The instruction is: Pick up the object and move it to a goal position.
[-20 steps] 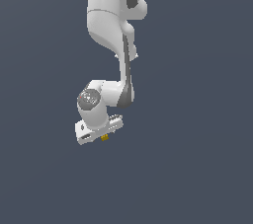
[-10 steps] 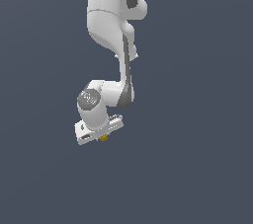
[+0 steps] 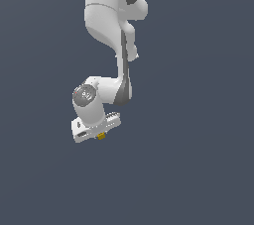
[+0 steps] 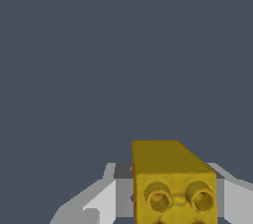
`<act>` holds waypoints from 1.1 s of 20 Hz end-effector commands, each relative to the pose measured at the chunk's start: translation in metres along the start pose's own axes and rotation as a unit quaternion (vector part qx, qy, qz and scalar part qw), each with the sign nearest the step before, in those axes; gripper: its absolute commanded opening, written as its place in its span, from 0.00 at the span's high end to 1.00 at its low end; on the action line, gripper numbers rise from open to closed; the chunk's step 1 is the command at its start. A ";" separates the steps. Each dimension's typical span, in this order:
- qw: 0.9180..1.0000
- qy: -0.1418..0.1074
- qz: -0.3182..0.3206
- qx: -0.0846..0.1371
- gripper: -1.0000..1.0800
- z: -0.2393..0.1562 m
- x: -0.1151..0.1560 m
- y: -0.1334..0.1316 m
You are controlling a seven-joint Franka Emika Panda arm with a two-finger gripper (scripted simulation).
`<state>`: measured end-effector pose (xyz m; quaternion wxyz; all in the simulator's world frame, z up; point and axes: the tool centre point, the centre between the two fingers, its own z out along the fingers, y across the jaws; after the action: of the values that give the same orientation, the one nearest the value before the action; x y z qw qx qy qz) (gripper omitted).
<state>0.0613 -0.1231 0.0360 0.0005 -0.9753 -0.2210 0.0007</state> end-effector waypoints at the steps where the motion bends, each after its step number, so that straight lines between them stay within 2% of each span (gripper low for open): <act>1: 1.000 0.001 0.001 -0.001 1.00 -0.012 -0.008 0.007; 13: 1.000 0.001 0.001 -0.001 1.00 -0.091 -0.065 0.056; 22: 1.000 0.001 0.001 -0.001 1.00 -0.108 -0.076 0.068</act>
<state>0.0218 -0.2180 0.1443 -0.0004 -0.9756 -0.2197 -0.0004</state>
